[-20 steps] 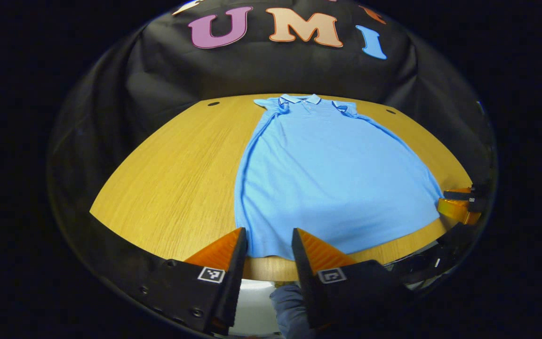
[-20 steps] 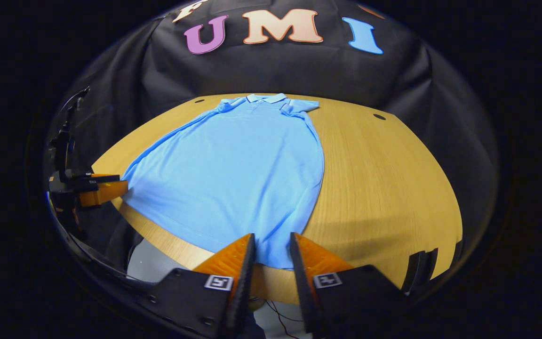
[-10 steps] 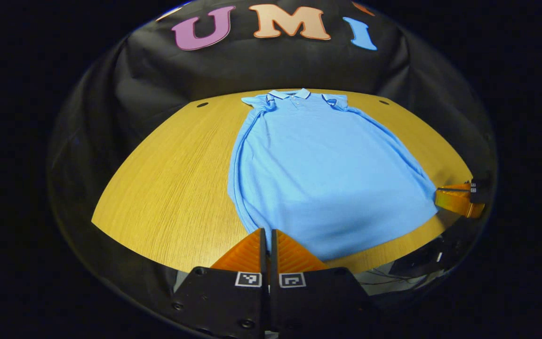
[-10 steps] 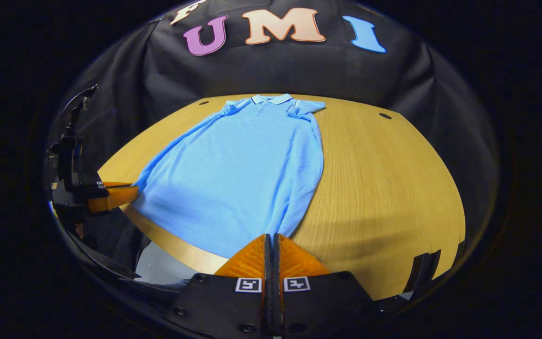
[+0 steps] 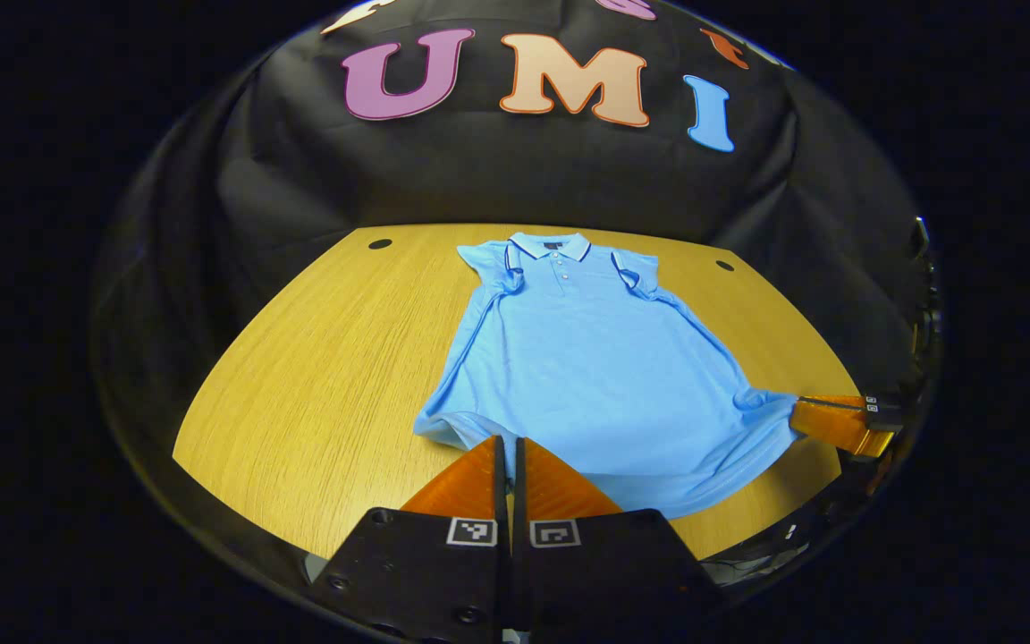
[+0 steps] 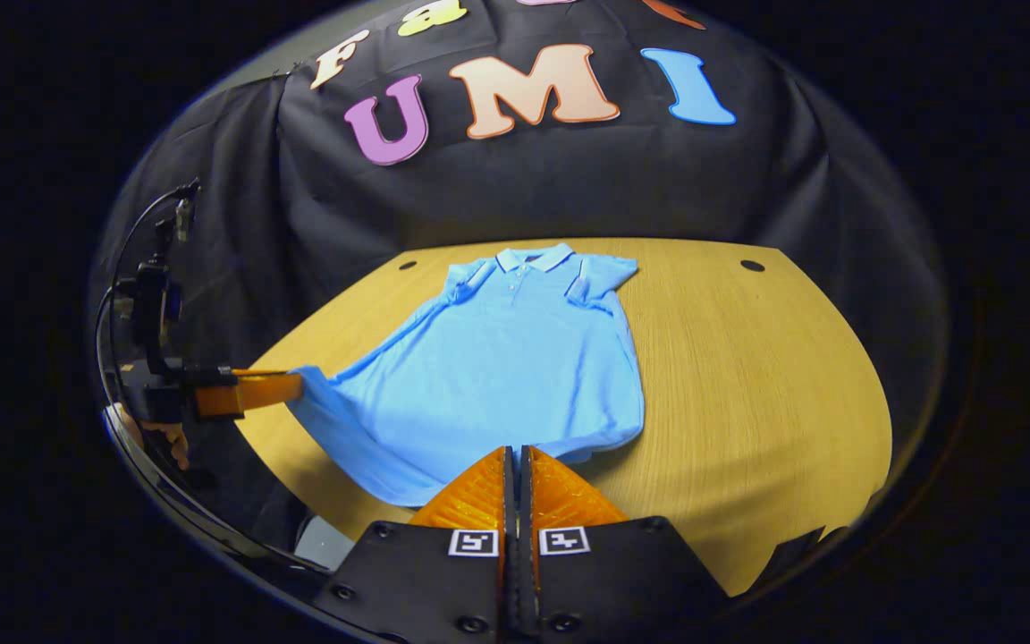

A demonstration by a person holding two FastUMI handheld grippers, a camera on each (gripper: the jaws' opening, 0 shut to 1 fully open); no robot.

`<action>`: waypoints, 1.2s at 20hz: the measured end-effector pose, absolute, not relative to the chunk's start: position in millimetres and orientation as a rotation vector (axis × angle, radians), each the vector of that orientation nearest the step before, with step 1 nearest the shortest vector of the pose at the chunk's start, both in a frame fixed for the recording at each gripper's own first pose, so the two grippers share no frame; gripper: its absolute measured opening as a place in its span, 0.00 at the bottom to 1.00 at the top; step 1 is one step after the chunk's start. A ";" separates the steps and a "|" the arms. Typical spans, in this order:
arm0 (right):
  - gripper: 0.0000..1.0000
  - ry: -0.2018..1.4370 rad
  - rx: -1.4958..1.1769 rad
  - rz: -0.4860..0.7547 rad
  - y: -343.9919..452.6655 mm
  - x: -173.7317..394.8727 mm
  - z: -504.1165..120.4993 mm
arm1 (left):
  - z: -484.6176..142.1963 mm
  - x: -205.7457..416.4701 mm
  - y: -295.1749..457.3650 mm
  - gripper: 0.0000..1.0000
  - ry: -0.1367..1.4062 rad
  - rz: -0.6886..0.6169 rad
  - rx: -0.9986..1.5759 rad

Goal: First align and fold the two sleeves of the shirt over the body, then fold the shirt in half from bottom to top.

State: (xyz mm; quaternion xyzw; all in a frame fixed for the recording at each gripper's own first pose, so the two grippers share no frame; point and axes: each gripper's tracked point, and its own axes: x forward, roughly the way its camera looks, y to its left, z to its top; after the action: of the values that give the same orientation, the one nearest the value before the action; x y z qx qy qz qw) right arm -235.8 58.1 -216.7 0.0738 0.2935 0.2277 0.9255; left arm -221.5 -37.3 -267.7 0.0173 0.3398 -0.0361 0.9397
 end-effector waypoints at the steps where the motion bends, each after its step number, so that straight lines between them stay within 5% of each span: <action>1: 0.02 0.590 0.164 0.453 59.3 -222.1 -210.5 | -263.8 -208.9 -36.6 0.00 0.688 -0.080 0.038; 15: 0.02 0.462 0.288 0.286 99.9 -4.1 -152.2 | -243.5 0.6 10.1 0.00 0.663 -0.103 0.038; 24: 0.02 0.485 0.325 0.126 93.9 112.4 -205.0 | -269.7 138.3 -7.9 0.00 0.652 -0.160 0.057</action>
State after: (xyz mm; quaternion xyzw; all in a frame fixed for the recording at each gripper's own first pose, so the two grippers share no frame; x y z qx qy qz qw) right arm 112.4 93.9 -205.0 0.1602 0.2387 0.0619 0.9558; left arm 138.3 -7.9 -269.7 0.0281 0.3200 -0.0786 0.9437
